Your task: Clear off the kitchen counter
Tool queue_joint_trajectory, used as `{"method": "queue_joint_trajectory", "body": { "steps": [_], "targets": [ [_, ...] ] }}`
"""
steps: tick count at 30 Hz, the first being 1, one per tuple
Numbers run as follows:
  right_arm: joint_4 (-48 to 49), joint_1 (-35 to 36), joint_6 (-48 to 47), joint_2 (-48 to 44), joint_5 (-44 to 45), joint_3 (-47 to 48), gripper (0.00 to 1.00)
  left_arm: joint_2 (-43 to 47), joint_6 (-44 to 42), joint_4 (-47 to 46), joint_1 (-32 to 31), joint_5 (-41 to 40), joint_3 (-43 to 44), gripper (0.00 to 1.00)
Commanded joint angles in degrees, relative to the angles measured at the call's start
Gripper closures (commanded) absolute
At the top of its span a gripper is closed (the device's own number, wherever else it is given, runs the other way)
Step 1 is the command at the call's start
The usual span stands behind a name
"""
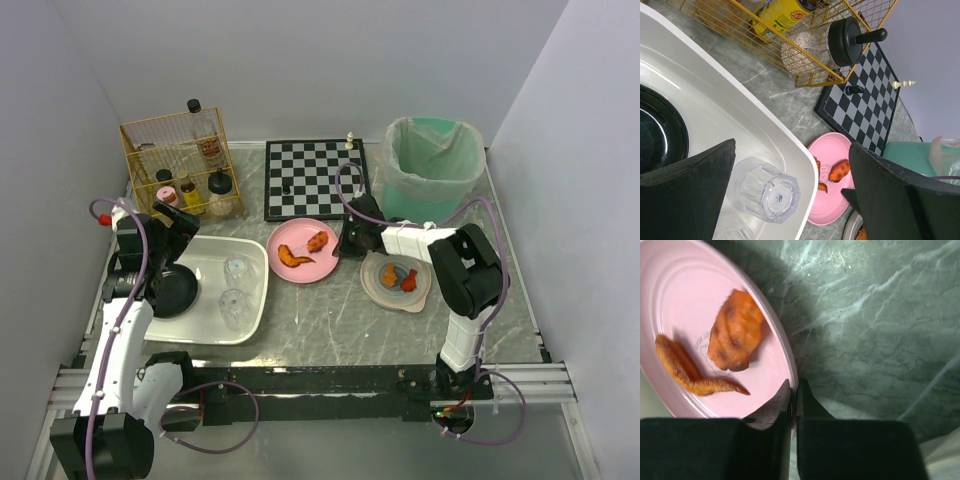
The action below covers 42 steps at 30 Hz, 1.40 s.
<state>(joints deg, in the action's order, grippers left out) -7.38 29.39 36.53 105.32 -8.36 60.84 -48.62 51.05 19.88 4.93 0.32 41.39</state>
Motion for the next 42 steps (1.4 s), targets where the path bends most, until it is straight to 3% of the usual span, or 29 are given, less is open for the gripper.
{"method": "queue_joint_trajectory", "body": {
  "steps": [1,10,22,36,42],
  "targets": [
    [-1.8,0.6,0.6,1.2,3.9,0.1,1.00,-0.1,-0.9,-1.9,0.3,0.8,-0.1,0.01],
    [-12.3,-1.2,-2.3,-6.6,1.3,4.7,1.00,-0.4,-0.9,-1.9,0.3,1.2,-0.2,0.01],
    [-24.3,-9.2,-6.1,-19.7,-3.3,14.6,1.00,-1.6,-0.9,-2.7,0.2,3.0,-0.1,0.01],
    [-38.3,-15.3,-6.5,-16.3,-6.5,41.9,1.00,-2.4,-0.7,-4.0,0.3,5.8,-1.3,0.01],
    [-43.3,-21.7,-6.7,-13.4,-6.6,52.1,1.00,-2.1,-0.9,-4.0,0.3,6.6,-1.7,0.01]
  ]
}}
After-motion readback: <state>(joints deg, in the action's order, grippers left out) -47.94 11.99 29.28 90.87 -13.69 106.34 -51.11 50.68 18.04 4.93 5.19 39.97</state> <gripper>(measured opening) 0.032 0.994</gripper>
